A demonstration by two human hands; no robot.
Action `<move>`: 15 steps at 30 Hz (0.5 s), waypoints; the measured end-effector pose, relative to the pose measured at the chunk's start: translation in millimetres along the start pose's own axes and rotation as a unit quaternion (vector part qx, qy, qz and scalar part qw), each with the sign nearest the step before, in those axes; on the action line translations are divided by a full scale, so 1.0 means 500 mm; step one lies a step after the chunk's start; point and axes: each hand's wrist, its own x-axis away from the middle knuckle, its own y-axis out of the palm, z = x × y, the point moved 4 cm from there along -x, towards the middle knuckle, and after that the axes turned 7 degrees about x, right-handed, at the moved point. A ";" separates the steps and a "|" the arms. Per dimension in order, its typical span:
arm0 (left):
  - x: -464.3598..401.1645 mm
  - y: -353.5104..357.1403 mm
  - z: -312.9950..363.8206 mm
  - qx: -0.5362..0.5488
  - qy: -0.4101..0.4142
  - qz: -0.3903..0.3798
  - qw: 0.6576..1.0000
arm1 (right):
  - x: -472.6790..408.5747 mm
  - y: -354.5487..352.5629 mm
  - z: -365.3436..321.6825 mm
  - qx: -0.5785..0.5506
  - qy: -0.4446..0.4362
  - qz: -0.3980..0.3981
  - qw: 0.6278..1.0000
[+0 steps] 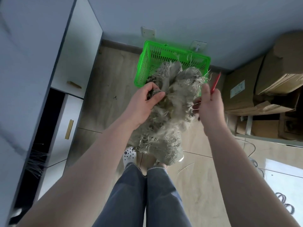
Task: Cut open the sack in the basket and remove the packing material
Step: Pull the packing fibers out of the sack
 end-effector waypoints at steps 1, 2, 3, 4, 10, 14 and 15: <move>0.001 -0.002 0.001 0.008 0.000 0.002 1.000 | 0.005 -0.017 -0.004 0.032 -0.010 0.022 0.999; 0.001 -0.004 0.001 0.011 0.000 0.004 1.000 | 0.014 -0.036 -0.009 0.061 -0.026 0.045 0.997; 0.002 -0.006 0.000 0.010 0.001 0.005 1.000 | 0.026 -0.051 -0.017 0.075 -0.042 0.057 0.995; 0.003 -0.006 0.000 0.010 0.002 0.004 1.000 | 0.040 -0.057 -0.024 0.066 -0.053 0.042 0.996; 0.003 -0.010 0.005 0.011 0.007 0.017 1.000 | 0.141 0.047 -0.012 -0.055 0.072 -0.296 0.951; 0.005 -0.017 0.006 0.023 0.017 0.027 0.999 | 0.147 0.076 0.002 -0.051 0.099 -0.308 0.945; 0.005 -0.017 0.006 0.023 0.015 0.028 0.999 | 0.143 0.080 0.002 -0.050 0.102 -0.308 0.944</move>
